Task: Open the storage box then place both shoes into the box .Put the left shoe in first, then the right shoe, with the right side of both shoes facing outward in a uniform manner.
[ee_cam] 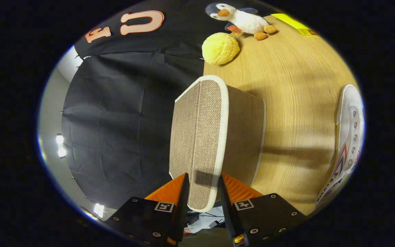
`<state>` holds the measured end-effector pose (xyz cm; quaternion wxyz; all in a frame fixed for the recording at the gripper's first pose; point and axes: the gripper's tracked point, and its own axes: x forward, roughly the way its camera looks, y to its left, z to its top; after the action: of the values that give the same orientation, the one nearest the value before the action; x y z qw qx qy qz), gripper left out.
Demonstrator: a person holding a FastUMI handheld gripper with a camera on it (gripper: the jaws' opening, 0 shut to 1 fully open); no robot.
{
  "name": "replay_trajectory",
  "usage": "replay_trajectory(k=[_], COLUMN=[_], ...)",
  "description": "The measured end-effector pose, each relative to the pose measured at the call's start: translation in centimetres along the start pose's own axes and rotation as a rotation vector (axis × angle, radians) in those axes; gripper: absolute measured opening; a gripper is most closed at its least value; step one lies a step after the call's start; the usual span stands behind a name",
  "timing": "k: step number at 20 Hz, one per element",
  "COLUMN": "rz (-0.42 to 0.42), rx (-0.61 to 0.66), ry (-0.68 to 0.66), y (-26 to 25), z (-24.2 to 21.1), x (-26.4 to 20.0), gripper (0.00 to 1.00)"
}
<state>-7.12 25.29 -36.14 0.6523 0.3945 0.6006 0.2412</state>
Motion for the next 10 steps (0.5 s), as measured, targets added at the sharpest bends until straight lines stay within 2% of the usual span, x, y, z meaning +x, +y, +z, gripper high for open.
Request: replay_trajectory(k=[1,3,5,7,10], rz=[0.012,0.010,0.021,0.067,0.077], rx=[0.007,0.013,0.028,0.032,0.000], ry=[-0.016,-0.056,-0.043,-0.042,-0.060], y=[0.4,0.9,1.6,3.4,5.0], z=[0.3,0.9,0.4,0.0,0.7], x=[-0.1,-0.3,-0.4,-0.8,-1.0], gripper=[0.47,0.36,0.28,0.28,0.28])
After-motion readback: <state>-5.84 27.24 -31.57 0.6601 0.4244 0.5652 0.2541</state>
